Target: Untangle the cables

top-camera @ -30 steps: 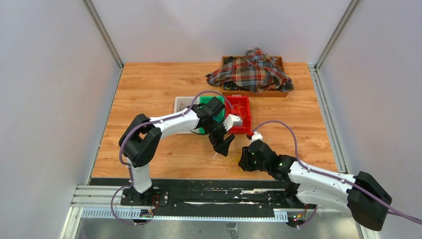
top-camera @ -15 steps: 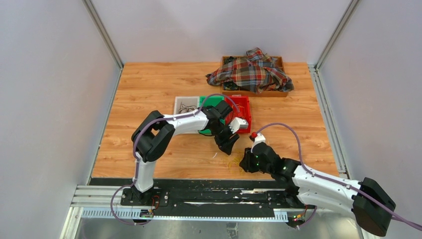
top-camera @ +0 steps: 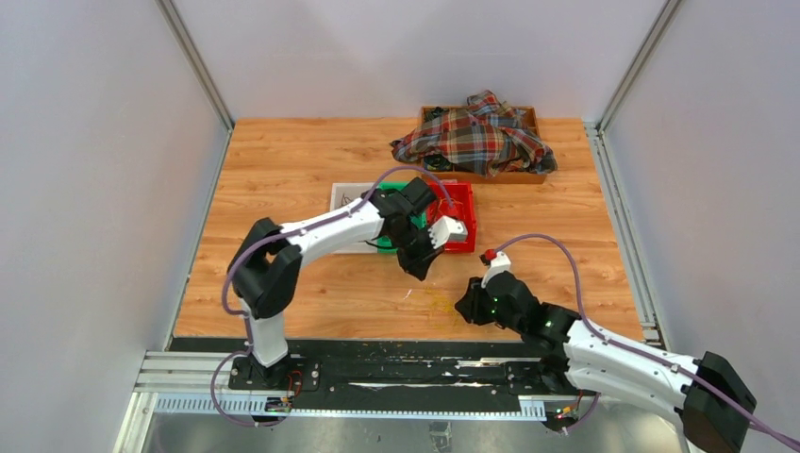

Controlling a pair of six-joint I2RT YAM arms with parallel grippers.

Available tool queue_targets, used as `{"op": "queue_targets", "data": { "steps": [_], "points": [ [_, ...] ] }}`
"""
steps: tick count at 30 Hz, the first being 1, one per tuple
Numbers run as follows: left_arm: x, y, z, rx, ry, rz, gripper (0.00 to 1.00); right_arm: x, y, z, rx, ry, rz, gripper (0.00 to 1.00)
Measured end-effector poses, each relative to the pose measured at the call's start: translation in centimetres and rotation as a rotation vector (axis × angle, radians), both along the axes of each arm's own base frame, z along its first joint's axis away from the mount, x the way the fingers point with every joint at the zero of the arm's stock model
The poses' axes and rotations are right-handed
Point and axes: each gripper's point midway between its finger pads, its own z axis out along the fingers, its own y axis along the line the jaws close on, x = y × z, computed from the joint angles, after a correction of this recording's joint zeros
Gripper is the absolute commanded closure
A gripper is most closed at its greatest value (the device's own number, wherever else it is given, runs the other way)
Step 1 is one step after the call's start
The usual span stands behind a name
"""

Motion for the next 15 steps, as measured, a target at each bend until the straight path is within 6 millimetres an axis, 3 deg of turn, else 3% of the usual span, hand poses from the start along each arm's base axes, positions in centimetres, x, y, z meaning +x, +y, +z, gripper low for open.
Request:
{"op": "queue_targets", "data": {
  "steps": [4,8,10,15],
  "points": [
    [0.3,0.4,5.9,-0.055,-0.098,-0.018,0.99,0.4,0.0,1.1,0.026,-0.042,-0.011,0.52],
    [0.8,0.3,11.9,-0.137,-0.206,-0.016,0.99,0.8,-0.2,2.5,0.046,-0.099,-0.012,0.41],
    [0.6,0.5,14.5,-0.177,-0.243,-0.013,0.99,1.2,0.0,4.0,0.07,-0.146,-0.003,0.38],
    [-0.3,1.3,18.3,-0.228,-0.276,-0.012,0.99,2.5,1.9,10.1,0.181,-0.32,0.06,0.35]
  ]
}}
